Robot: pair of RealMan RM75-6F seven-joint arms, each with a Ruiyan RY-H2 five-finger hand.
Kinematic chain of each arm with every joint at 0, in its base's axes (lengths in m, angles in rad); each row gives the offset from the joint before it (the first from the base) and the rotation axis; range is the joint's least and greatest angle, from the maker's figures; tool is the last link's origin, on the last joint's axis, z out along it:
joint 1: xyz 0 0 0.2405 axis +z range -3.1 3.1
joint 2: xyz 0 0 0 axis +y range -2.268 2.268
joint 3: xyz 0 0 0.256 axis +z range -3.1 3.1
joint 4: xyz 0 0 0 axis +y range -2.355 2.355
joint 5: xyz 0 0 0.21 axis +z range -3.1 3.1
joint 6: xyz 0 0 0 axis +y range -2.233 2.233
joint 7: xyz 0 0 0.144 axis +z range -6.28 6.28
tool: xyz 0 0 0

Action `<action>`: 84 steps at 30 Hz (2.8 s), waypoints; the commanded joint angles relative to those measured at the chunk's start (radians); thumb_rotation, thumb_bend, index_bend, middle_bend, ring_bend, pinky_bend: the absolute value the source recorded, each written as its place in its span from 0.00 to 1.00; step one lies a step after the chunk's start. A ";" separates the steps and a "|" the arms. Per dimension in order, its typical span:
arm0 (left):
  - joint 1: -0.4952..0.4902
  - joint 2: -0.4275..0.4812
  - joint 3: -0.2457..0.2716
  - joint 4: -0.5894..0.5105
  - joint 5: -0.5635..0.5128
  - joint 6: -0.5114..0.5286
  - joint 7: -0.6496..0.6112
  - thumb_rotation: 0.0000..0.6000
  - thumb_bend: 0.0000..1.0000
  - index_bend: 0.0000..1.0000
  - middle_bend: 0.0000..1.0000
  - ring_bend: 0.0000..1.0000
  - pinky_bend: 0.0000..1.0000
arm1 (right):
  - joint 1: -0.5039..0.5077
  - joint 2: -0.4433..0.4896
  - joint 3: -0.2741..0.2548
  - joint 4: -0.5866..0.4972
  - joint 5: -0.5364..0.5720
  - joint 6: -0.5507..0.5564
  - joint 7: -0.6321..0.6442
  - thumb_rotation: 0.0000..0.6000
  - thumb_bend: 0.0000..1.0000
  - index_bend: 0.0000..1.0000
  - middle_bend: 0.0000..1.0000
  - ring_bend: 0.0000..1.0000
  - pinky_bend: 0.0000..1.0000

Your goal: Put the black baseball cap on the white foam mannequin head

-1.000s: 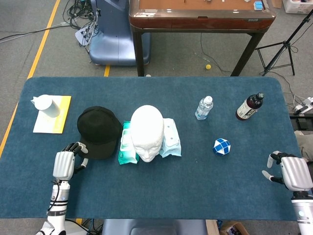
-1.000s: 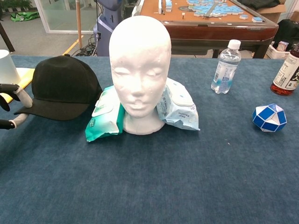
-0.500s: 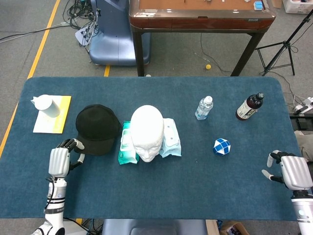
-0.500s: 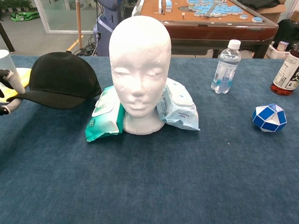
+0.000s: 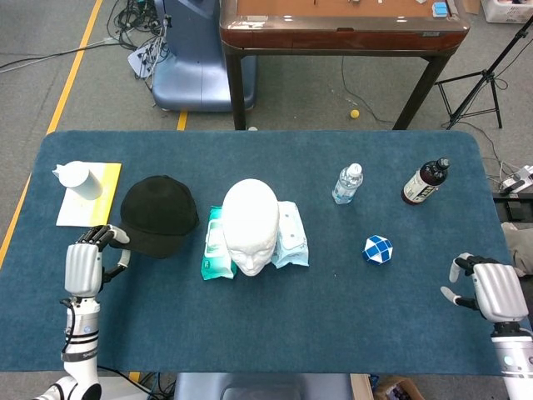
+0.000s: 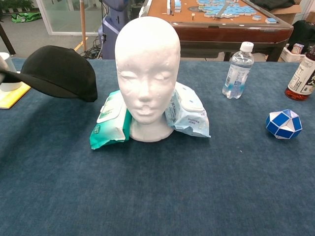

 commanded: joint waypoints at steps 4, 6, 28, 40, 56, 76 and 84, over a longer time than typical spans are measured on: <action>0.002 0.027 -0.014 -0.032 0.002 0.022 0.015 1.00 0.39 0.75 0.48 0.36 0.41 | 0.001 0.002 0.002 -0.006 0.000 0.002 -0.004 1.00 0.12 0.66 0.54 0.53 0.51; 0.002 0.038 -0.022 -0.044 0.003 0.032 0.017 1.00 0.39 0.75 0.48 0.36 0.41 | 0.001 0.003 0.002 -0.008 -0.001 0.003 -0.004 1.00 0.12 0.66 0.54 0.53 0.51; -0.045 0.138 -0.123 -0.176 -0.018 0.065 0.072 1.00 0.39 0.76 0.49 0.36 0.41 | 0.006 -0.003 0.003 -0.007 0.000 0.002 -0.004 1.00 0.12 0.66 0.54 0.53 0.51; -0.124 0.147 -0.173 -0.173 -0.036 0.024 0.148 1.00 0.42 0.78 0.49 0.36 0.41 | 0.003 0.000 0.004 0.001 0.003 0.006 0.010 1.00 0.12 0.66 0.54 0.53 0.51; -0.253 0.063 -0.268 -0.066 -0.108 -0.001 0.110 1.00 0.43 0.85 0.54 0.39 0.42 | 0.007 -0.003 0.005 0.005 0.008 0.000 0.013 1.00 0.12 0.66 0.54 0.53 0.51; -0.491 -0.020 -0.323 -0.033 -0.119 -0.081 0.159 1.00 0.43 0.85 0.55 0.40 0.42 | 0.009 -0.022 0.003 0.022 0.015 -0.011 0.021 1.00 0.12 0.66 0.54 0.53 0.50; -0.532 -0.030 -0.307 -0.131 -0.089 -0.055 0.249 1.00 0.43 0.85 0.56 0.40 0.42 | 0.005 -0.027 0.000 0.036 0.013 -0.007 0.038 1.00 0.12 0.66 0.54 0.53 0.49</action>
